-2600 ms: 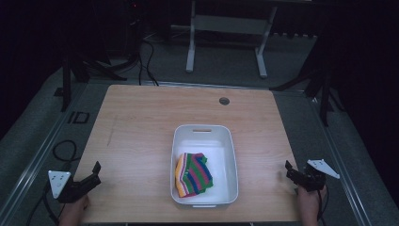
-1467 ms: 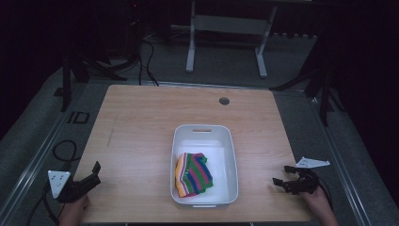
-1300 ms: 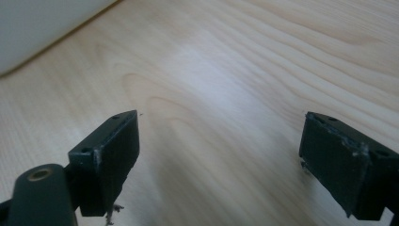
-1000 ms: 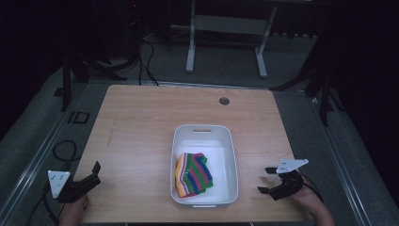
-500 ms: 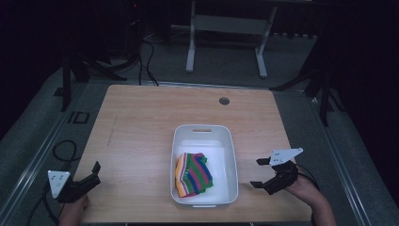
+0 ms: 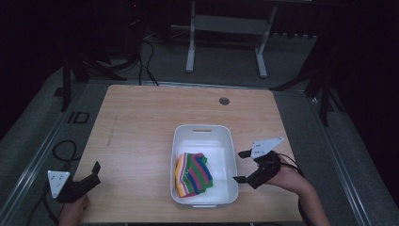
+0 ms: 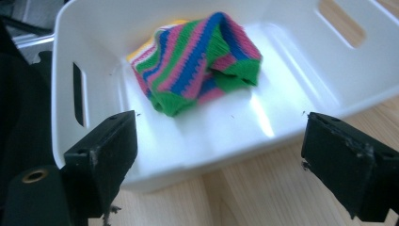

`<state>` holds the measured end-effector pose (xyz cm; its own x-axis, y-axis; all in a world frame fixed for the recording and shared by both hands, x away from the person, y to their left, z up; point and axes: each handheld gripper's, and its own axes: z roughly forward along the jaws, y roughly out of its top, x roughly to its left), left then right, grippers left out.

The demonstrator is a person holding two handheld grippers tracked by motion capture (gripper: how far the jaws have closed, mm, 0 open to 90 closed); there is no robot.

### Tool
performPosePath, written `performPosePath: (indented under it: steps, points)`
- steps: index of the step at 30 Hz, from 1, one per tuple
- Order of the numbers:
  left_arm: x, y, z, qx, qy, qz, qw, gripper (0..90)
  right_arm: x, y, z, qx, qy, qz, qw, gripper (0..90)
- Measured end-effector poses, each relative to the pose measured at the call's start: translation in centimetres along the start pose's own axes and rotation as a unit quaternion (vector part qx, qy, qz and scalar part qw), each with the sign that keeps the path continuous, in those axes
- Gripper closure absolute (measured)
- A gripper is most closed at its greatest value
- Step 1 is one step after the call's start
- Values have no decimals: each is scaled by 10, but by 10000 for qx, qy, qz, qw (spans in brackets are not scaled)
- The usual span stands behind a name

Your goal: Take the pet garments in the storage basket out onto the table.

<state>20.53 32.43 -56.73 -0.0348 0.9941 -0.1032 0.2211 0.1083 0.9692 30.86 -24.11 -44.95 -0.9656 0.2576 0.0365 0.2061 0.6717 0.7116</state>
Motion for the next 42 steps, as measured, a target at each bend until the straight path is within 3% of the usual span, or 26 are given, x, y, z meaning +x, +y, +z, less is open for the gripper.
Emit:
performPosePath:
  steps: [13,25,36,42]
  points:
    - [1,0,0,-6,-19,-19,10000,9,0,34,33,290,330,-229,9988,109]
    - [1,0,0,-16,-18,-7,10000,9,4,64,72,675,553,-415,9953,111]
    - [1,0,0,-14,-51,-18,10000,9,11,87,116,1145,605,-625,9896,111]
    - [1,0,0,-17,-57,-28,10000,9,15,90,141,1522,605,-737,9837,109]
